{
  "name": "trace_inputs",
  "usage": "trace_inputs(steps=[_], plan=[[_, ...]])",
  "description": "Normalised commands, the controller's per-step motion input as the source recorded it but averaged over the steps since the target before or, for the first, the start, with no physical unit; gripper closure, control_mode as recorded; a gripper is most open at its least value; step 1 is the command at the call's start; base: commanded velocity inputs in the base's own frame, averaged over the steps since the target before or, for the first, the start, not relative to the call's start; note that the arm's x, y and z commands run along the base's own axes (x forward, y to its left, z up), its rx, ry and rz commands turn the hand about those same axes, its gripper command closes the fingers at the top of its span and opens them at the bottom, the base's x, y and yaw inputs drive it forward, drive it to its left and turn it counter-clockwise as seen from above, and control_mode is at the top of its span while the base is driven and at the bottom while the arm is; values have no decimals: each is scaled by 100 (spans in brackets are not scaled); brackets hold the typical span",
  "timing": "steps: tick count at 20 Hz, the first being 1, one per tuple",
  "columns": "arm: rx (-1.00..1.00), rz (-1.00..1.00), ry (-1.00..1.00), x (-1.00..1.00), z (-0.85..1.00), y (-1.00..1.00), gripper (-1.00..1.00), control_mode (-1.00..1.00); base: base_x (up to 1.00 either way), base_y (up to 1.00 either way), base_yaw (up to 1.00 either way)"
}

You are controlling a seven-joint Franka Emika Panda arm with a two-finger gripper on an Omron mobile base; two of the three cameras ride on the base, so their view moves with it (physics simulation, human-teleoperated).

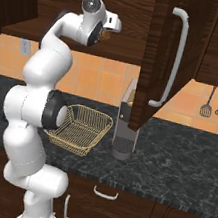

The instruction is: Open the cabinet, pick up the bread from the cabinet and place it in the basket. Then move the basket to the dining counter.

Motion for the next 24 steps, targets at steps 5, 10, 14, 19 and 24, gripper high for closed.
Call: trace_inputs(steps=[5,10,14,19,24], plan=[[0,0,1,50,-12,0,-100,-100,0,0,0],[0,0,4,50,-6,0,-100,-100,0,0,0],[0,0,3,46,-9,0,-100,-100,0,0,0],[0,0,2,32,-29,1,100,-100,0,0,0],[0,0,5,22,-55,3,100,-100,0,0,0]])
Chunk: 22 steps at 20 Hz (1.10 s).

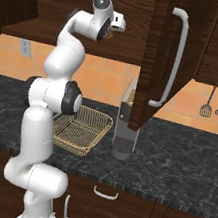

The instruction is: Open the cabinet, pick up the bread from the cabinet and place it in the basket. Then move the basket to the dining counter.

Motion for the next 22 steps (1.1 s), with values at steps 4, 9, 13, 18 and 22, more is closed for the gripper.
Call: trace_inputs(steps=[4,9,13,18,22], plan=[[4,0,-10,-18,-52,7,100,-100,0,0,0],[8,0,-26,-17,-40,0,100,-100,0,0,0],[8,0,-18,-32,5,0,100,-100,0,0,0],[1,0,0,-100,39,0,100,-100,0,0,0],[0,0,-3,-100,40,0,100,-100,0,0,0]])
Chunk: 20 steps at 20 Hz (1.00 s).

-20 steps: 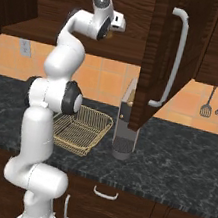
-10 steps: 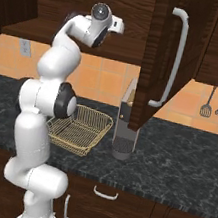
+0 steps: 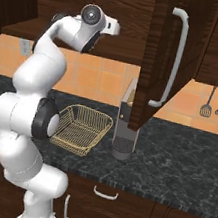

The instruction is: Open the cabinet, pick up the bread from the cabinet and place it in the basket. Then move the basket to the dining counter.

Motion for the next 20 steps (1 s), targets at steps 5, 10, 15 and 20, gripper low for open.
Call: trace_inputs(steps=[5,10,15,20], plan=[[0,-1,-3,-100,23,0,100,-100,0,0,0],[0,-3,0,-100,4,0,100,-100,0,0,0],[0,-2,10,-100,2,0,100,-100,0,0,0],[-1,-3,21,-100,-38,0,100,-100,0,0,0]])
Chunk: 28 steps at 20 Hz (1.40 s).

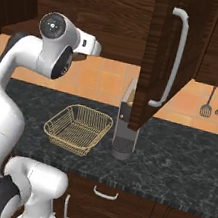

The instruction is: Open the cabinet, pick up the bread from the cabinet and place it in the basket. Then move the basket to the dining counter.

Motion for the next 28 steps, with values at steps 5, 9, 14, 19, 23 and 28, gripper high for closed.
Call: trace_inputs(steps=[5,9,14,19,23,28], plan=[[-2,0,23,-99,-97,1,100,-100,0,0,0],[-1,0,18,-60,-100,0,100,-100,0,0,0],[0,0,13,-8,-88,0,100,-100,0,0,0],[-2,0,9,27,-72,0,100,-100,0,0,0],[-3,0,17,38,-74,0,100,-100,0,0,0],[-2,0,6,33,-54,0,100,-100,0,0,0]])
